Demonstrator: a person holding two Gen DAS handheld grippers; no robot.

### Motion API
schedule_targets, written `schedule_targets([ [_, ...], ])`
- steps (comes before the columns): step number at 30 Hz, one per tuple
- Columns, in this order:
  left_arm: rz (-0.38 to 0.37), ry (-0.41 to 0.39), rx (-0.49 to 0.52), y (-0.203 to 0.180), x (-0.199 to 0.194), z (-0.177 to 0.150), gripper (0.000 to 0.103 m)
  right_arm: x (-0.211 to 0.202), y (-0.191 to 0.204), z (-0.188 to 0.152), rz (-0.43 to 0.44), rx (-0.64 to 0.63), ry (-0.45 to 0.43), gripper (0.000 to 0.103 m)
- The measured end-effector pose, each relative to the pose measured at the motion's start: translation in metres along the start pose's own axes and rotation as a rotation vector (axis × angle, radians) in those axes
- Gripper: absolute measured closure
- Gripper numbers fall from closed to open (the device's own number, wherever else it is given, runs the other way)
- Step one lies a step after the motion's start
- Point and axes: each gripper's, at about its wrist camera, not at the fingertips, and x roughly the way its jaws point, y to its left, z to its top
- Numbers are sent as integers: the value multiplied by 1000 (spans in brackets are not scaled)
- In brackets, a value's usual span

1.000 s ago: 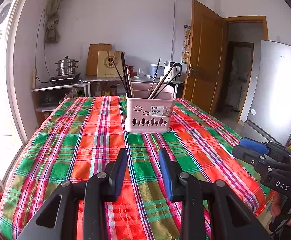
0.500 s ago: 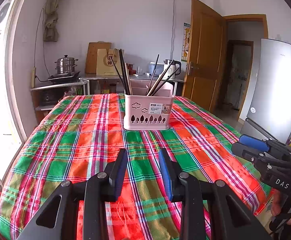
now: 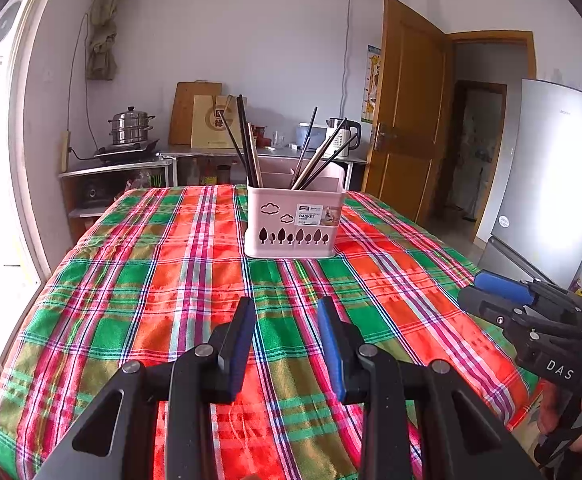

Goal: Organize utensils

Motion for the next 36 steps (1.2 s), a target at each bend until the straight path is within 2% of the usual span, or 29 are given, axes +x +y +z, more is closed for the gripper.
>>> schedule_targets([
  [36, 11, 0, 12, -6, -1, -3, 71, 3, 1, -1, 4, -3, 5, 62],
])
